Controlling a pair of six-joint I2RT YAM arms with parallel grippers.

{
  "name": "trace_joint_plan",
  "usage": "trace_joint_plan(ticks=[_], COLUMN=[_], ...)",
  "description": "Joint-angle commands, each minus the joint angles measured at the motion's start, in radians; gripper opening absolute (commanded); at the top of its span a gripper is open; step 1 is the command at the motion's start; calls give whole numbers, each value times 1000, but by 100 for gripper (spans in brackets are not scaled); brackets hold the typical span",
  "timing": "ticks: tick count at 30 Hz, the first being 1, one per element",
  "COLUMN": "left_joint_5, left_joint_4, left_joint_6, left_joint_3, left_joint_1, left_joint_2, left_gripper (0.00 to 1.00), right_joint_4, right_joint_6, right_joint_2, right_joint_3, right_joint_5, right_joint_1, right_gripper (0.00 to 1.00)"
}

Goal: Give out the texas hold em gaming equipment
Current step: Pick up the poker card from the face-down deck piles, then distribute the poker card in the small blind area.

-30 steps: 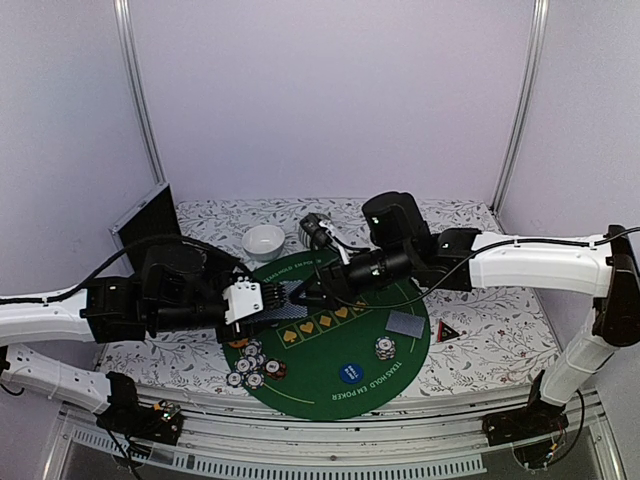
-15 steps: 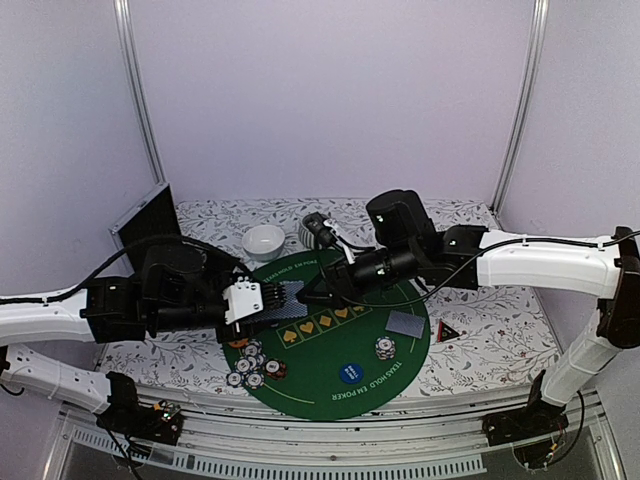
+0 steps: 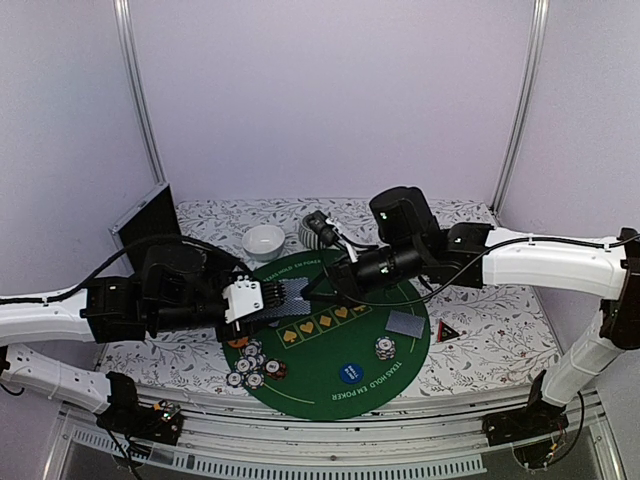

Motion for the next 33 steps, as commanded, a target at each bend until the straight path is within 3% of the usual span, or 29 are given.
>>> trace_joint_plan(ticks=[1,14,17,22,26,33], left_joint_5=[-1,15,10,24,27,28], left_joint_4=[24,21,16,13,15,15], left_joint_6=[10,5,5,1,0,1], left_joint_3=[-2,8,10,12,12,7], left_joint_1=[14,14,15,15,14,15], left_joint_2=[-1,-22,-22,-25,-24,-24], left_gripper=[51,50,51,51,51,51], right_joint_4=[-36,-43,-60,-102,-130,-120], right_joint_6=[-16,6,52,137,127,25], right_joint_2=[-65,-257,-340,-451,-416,-209], right_joint_3=[16,-61,-137,-373,-511,-553], right_joint_5=[43,66,65,8,-57,-107], right_joint_1=[1,-55,-150,-424,-605,-658], right_gripper=[2,2,2,2,2,2])
